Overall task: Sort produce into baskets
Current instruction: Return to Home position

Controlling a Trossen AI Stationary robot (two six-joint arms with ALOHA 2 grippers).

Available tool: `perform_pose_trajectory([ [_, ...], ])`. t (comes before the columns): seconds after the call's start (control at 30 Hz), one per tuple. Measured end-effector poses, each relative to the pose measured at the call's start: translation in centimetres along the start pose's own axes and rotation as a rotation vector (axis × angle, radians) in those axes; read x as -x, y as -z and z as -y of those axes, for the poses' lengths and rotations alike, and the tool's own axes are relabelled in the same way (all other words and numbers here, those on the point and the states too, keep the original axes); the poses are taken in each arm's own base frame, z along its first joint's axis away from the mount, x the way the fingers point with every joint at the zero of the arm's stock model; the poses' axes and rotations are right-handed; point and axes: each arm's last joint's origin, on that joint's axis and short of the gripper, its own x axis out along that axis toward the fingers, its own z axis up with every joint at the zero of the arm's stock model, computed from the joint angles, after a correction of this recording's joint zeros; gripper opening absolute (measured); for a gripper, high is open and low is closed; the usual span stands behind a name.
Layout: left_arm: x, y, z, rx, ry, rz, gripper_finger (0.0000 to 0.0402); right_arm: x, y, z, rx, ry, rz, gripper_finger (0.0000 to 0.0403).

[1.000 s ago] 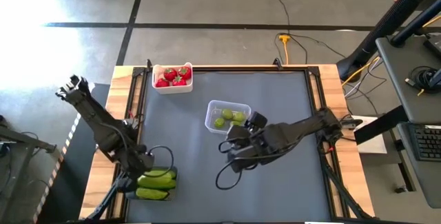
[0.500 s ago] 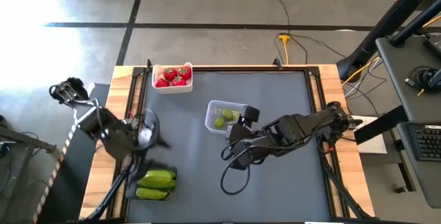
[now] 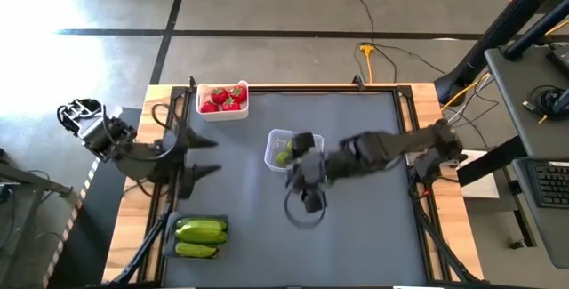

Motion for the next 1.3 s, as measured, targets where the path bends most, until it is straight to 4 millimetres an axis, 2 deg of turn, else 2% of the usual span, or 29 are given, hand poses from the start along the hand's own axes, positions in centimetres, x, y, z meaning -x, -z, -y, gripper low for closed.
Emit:
perform_pose_trajectory([
  [0.13,0.1,0.1,-1.4,-0.003,-0.308,0.161,0.0288,0.0,4.5,4.0,-0.089,0.000,0.019,0.0324],
  [0.23,0.2,-0.2,-2.9,0.028,-0.515,0.270,0.0288,1.6,9.0,6.1,-0.158,0.076,0.046,0.0324],
  [0.37,-0.3,-0.7,-4.5,0.110,-0.602,0.273,0.0288,4.3,14.8,7.1,-0.228,0.171,0.101,0.0324],
  [0.5,-2.6,-1.0,-5.1,0.216,-0.613,0.226,0.0288,6.6,18.7,6.6,-0.257,0.258,0.249,0.0324],
  [0.63,-4.8,-1.3,-5.2,0.278,-0.617,0.189,0.0288,7.9,21.3,5.4,-0.320,0.286,0.387,0.0324],
  [0.8,-7.6,-1.5,-4.0,0.398,-0.559,0.184,0.0288,7.8,24.6,3.9,-0.217,0.299,0.323,0.0324],
  [0.9,-9.0,-1.6,-3.2,0.518,-0.466,0.158,0.0288,7.3,26.3,3.2,-0.220,0.279,0.266,0.0324],
  [0.97,-9.5,-1.7,-2.9,0.599,-0.440,0.161,0.0288,6.9,26.9,2.9,-0.340,0.259,0.273,0.0324],
  [1.07,-10.4,-1.8,-2.4,0.634,-0.424,0.167,0.0288,6.6,27.5,2.6,-0.700,0.211,0.338,0.0324],
  [1.13,-10.8,-1.9,-2.2,0.661,-0.410,0.182,0.0288,6.6,27.7,2.5,-0.846,0.196,0.360,0.0325],
  [1.2,-10.9,-1.9,-2.2,0.750,-0.408,0.205,0.0288,6.6,27.8,2.5,-0.830,0.201,0.356,0.0325],
  [1.3,-11.3,-1.9,-2.0,0.839,-0.408,0.239,0.0288,6.4,28.0,2.4,-0.703,0.219,0.310,0.0325],
])
